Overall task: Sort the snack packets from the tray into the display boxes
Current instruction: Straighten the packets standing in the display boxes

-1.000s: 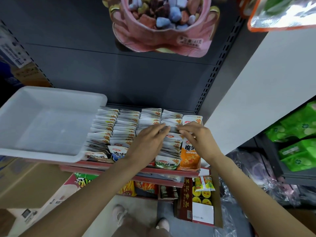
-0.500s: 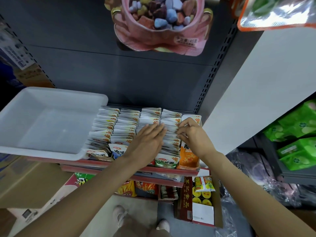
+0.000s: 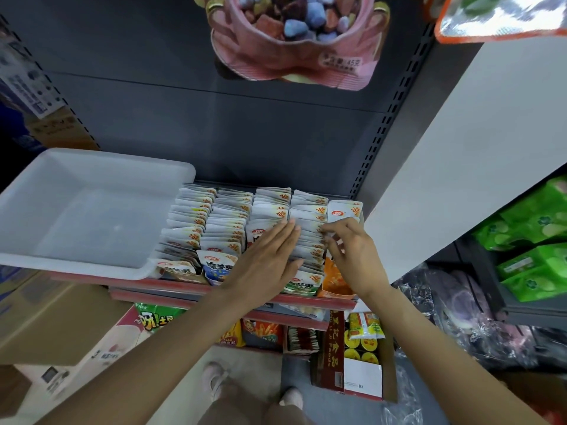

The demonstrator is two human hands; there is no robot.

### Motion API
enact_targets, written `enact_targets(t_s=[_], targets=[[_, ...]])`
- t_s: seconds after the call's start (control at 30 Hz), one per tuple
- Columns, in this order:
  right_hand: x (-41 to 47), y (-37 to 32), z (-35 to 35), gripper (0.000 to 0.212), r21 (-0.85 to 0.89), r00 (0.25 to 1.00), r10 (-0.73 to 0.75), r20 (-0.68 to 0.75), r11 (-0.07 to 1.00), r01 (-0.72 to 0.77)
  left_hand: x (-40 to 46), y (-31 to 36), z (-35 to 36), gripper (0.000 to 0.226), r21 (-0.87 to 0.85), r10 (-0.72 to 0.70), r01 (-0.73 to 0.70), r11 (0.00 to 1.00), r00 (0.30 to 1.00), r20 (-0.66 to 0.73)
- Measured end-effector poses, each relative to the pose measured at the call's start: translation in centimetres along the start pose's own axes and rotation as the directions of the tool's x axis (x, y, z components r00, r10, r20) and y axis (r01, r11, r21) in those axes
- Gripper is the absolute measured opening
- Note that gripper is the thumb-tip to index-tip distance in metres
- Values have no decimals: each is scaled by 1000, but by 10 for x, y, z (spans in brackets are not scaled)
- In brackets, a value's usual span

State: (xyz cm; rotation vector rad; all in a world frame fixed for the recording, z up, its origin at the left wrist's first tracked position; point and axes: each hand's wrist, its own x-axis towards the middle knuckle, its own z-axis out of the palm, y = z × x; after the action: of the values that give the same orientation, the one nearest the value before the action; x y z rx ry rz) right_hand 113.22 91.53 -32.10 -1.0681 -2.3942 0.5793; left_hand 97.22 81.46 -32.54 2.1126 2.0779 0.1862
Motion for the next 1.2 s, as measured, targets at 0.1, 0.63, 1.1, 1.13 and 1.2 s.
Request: enact_targets(t_s=[0.1,0.63,1.1,1.13,1.2], targets=[[-6,-1,-1,28,-5,998,12,64,1000,-12,-6,-1,3,62,-204,-18,18,979,1000,3],[-38,-22,19,66,254,947,91,309,951,-174,-12,46,22,89,-808,-303,299,508,940,157],[-44,-35,26,86,129,950,187,250,966,-224,-9,15,4,99,-680,-97,189,709,981,171],[-44,-37,28,87,126,952,197,236,965,-231,-9,15,5,100,-688,-101,191,701,980,170],[-45,-38,29,87,122,951,210,226,963,-242,-12,10,6,98,-698,-70,156,699,986,151]])
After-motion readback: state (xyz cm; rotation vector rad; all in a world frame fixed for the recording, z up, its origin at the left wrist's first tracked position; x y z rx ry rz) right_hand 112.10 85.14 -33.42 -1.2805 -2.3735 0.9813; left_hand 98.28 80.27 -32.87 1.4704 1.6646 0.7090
